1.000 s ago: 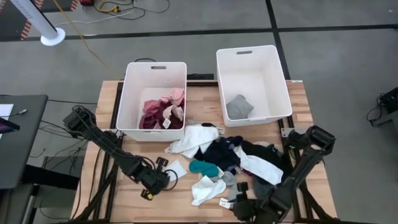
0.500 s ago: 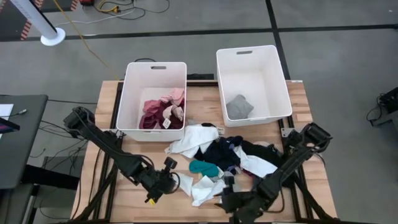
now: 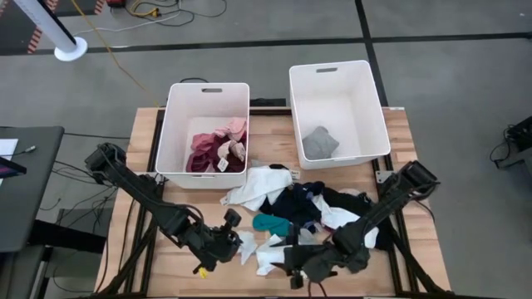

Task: Sort clothes
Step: Put the white sock into the left white bin

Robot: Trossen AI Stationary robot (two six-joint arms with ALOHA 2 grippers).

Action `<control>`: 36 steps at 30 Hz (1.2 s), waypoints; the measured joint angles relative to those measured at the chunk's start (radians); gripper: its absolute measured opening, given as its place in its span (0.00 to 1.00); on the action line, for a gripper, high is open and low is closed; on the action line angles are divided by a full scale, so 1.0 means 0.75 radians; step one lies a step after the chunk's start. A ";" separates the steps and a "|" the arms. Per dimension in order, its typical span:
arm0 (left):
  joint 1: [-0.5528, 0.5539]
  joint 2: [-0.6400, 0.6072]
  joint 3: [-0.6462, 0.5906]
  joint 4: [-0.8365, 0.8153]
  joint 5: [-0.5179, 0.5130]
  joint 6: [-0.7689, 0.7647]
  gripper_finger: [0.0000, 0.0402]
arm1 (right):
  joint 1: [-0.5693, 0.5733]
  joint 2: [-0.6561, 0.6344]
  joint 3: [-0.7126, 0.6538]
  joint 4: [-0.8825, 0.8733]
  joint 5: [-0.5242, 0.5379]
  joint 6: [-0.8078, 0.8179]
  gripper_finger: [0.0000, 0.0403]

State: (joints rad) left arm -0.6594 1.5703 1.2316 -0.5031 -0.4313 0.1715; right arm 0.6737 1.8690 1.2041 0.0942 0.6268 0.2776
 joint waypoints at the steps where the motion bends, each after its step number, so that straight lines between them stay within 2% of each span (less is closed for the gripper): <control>1: 0.000 -0.001 0.005 0.008 -0.001 0.013 0.00 | -0.007 0.000 0.000 0.002 0.004 -0.014 0.61; 15: 0.000 0.000 0.108 0.141 0.000 0.203 0.00 | -0.066 0.001 0.000 0.233 0.016 -0.237 0.61; 23: 0.035 -0.001 0.111 0.230 0.020 0.266 0.00 | -0.082 0.001 0.001 0.249 0.001 -0.262 0.61; 32: 0.085 -0.001 0.111 0.357 0.159 0.345 0.00 | -0.099 0.001 0.001 0.268 0.000 -0.272 0.60; 36: 0.108 0.000 0.111 0.366 0.207 0.350 0.00 | -0.100 0.001 0.001 0.274 0.000 -0.304 0.53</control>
State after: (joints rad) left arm -0.5785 1.5701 1.3151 -0.2289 -0.2760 0.4343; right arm 0.5987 1.8698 1.2045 0.2997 0.6270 0.0493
